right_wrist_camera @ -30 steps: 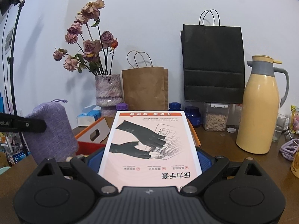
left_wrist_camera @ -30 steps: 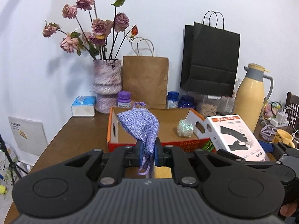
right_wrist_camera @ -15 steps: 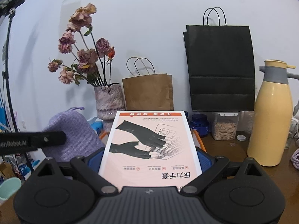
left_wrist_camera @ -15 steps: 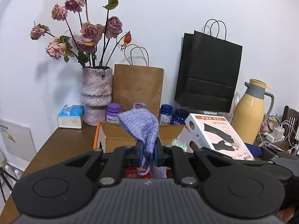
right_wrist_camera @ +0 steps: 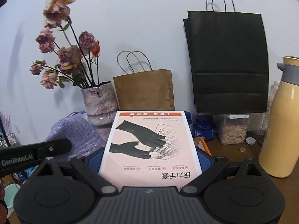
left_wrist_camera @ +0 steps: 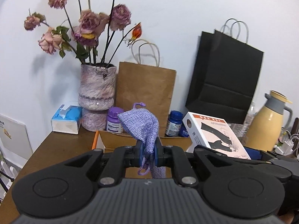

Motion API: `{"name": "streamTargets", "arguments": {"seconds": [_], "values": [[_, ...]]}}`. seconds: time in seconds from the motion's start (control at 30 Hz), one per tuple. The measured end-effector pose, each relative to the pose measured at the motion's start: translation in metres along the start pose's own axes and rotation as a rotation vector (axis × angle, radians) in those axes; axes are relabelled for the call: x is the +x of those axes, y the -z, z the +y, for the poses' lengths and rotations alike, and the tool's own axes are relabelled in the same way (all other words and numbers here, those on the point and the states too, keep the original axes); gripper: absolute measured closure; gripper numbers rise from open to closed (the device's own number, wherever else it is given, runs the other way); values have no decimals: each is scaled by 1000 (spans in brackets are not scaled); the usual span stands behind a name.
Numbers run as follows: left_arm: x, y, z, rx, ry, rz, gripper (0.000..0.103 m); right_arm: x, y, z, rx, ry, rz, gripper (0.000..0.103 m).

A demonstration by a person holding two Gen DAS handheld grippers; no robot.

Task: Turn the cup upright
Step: 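Carry the purple pouch and glove box to the cardboard box and release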

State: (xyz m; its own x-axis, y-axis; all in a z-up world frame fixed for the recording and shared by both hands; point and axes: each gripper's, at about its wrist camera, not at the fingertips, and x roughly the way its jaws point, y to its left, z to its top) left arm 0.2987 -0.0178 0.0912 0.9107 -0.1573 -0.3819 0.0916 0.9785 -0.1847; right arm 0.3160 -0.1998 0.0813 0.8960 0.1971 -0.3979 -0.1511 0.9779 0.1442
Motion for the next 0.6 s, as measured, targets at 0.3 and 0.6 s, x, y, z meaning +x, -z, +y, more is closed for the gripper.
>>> {"name": "streamTargets", "arguments": {"seconds": [0.3,0.6], "values": [[58,2,25,-62,-38,63,92,55,3,3,-10,13,41,7],[93,17,37,-75,-41,100,92,84,20,-5,-10,27,-1,7]]}}
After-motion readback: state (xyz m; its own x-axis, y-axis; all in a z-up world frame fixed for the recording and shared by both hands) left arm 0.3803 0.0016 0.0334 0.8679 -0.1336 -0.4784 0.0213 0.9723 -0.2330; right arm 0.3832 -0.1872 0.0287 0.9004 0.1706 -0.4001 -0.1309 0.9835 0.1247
